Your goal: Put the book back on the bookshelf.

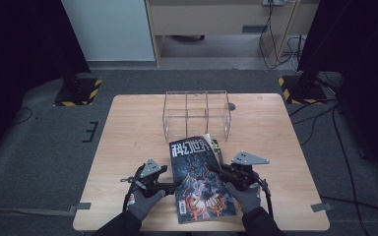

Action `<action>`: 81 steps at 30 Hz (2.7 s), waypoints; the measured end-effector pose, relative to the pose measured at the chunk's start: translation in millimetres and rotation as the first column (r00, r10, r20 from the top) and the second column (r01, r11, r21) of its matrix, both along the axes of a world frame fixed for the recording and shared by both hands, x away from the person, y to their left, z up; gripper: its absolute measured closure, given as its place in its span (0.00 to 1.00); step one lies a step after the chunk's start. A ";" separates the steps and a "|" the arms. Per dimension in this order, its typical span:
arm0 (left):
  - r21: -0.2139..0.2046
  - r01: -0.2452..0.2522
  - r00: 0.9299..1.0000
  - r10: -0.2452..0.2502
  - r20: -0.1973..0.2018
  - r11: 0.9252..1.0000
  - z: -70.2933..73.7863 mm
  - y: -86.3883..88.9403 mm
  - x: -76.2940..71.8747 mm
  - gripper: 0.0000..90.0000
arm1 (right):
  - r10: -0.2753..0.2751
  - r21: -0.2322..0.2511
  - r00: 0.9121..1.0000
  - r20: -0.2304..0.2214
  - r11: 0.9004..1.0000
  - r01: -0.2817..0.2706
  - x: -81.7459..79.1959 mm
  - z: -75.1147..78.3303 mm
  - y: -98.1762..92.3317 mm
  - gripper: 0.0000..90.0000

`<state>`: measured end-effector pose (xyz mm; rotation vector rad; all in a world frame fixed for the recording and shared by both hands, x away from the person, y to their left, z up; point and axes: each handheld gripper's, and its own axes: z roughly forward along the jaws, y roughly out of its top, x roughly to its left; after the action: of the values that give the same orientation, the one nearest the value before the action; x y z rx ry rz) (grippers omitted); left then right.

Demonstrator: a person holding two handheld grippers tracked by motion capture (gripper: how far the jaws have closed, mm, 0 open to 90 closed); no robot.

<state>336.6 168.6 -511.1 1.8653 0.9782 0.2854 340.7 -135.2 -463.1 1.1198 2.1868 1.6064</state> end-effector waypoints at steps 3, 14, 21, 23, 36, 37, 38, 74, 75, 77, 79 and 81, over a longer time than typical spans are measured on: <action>-0.011 0.001 1.000 -0.001 0.007 1.000 1.2 0.1 0.3 0.20 | 0.000 0.002 1.000 0.012 1.000 0.000 -0.5 2.5 -0.5 0.92; -0.044 -0.006 1.000 0.006 0.016 0.999 4.9 0.3 1.0 0.20 | 0.001 0.014 0.998 0.064 1.000 -0.001 -4.6 12.8 -2.3 0.92; -0.065 0.013 1.000 -0.012 0.026 0.998 7.8 -4.9 2.1 0.20 | 0.002 0.018 0.996 0.086 1.000 -0.004 -6.4 16.6 -2.4 0.92; -0.063 0.019 1.000 -0.018 0.023 0.998 6.9 -7.9 2.7 0.20 | 0.006 0.016 0.996 0.093 1.000 -0.008 -6.8 17.5 -2.1 0.92; -0.067 0.041 0.999 -0.041 0.003 0.997 -0.3 -25.8 8.6 0.20 | 0.003 0.019 0.993 0.119 1.000 -0.005 -8.8 21.7 -3.6 0.92; -0.071 0.040 0.999 -0.040 -0.001 0.997 -0.7 -26.8 9.1 0.20 | 0.001 0.018 0.993 0.121 1.000 -0.003 -8.7 21.7 -3.7 0.92; -0.076 0.043 0.999 -0.043 -0.002 0.996 -1.2 -28.1 9.8 0.20 | 0.000 0.018 0.993 0.120 1.000 -0.002 -8.6 21.7 -3.9 0.92; -0.123 0.081 0.996 -0.086 -0.031 0.989 0.3 -39.9 14.6 0.45 | -0.024 0.028 0.992 0.127 0.999 0.021 -5.3 21.3 -13.1 0.92; -0.122 0.082 0.996 -0.086 -0.030 0.989 1.8 -39.6 14.1 0.47 | -0.028 0.030 0.991 0.128 0.999 0.025 -5.2 21.4 -13.6 0.92; -0.129 0.078 0.996 -0.082 -0.026 0.989 3.1 -39.1 13.3 0.50 | -0.029 0.035 0.991 0.128 0.999 0.025 -5.1 21.6 -14.8 0.92; -0.139 0.081 0.996 -0.084 -0.013 0.987 5.9 -37.8 12.0 0.54 | -0.031 0.034 0.991 0.130 0.999 0.027 -5.0 21.5 -15.7 0.92; -0.152 0.085 0.996 -0.086 0.003 0.985 8.7 -36.2 11.2 0.59 | -0.033 0.043 0.991 0.133 0.999 0.028 -5.3 22.1 -16.9 0.92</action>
<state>347.8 132.3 -502.4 1.7638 0.8941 0.1518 335.4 -152.0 -441.0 1.0190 2.0517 1.6692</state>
